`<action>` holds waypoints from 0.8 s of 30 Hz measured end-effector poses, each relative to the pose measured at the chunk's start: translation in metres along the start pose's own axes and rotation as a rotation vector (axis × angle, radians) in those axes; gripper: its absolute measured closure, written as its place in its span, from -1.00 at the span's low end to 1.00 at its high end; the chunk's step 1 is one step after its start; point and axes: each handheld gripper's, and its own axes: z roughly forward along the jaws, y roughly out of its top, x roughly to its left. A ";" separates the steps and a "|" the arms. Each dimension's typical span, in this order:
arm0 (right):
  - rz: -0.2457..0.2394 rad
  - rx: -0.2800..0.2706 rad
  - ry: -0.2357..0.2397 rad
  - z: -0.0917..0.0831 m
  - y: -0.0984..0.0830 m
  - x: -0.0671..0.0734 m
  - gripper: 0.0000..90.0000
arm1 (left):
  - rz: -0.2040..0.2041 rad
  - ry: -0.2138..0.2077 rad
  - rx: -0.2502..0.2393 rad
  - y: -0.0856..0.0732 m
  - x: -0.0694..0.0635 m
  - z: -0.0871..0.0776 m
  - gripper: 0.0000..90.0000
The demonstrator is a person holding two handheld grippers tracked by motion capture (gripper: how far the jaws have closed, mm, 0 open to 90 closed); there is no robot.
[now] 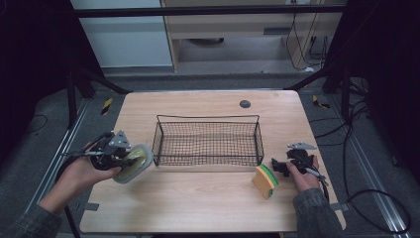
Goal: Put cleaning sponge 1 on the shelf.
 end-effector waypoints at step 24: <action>-0.011 -0.005 0.008 -0.001 -0.002 0.000 -0.99 | 0.160 0.134 -0.028 0.060 0.028 -0.008 0.56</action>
